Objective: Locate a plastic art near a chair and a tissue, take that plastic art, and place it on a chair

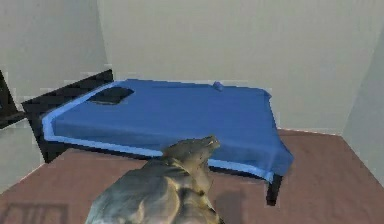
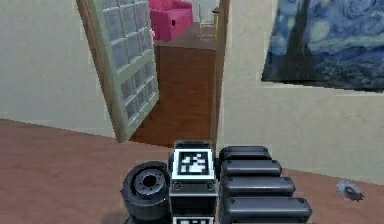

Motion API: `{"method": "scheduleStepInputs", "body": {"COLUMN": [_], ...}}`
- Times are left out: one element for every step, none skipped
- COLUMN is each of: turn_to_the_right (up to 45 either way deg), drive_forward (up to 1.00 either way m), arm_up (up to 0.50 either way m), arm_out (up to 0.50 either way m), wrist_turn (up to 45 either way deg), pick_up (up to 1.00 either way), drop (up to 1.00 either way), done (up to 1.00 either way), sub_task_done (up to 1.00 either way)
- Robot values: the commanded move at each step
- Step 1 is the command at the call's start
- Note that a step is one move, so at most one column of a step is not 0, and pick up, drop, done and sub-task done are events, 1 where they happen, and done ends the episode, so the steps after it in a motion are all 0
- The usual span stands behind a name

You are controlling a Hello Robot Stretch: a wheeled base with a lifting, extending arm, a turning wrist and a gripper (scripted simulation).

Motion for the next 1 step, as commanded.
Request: {"method": "scheduleStepInputs", "body": {"turn_to_the_right": [-27.0], "drive_forward": [0.0], "arm_up": [0.0], "arm_out": [0.0], "wrist_turn": [0.0], "pick_up": [0.0], "drop": [0.0], "done": [0.0], "sub_task_done": [0.0]}}
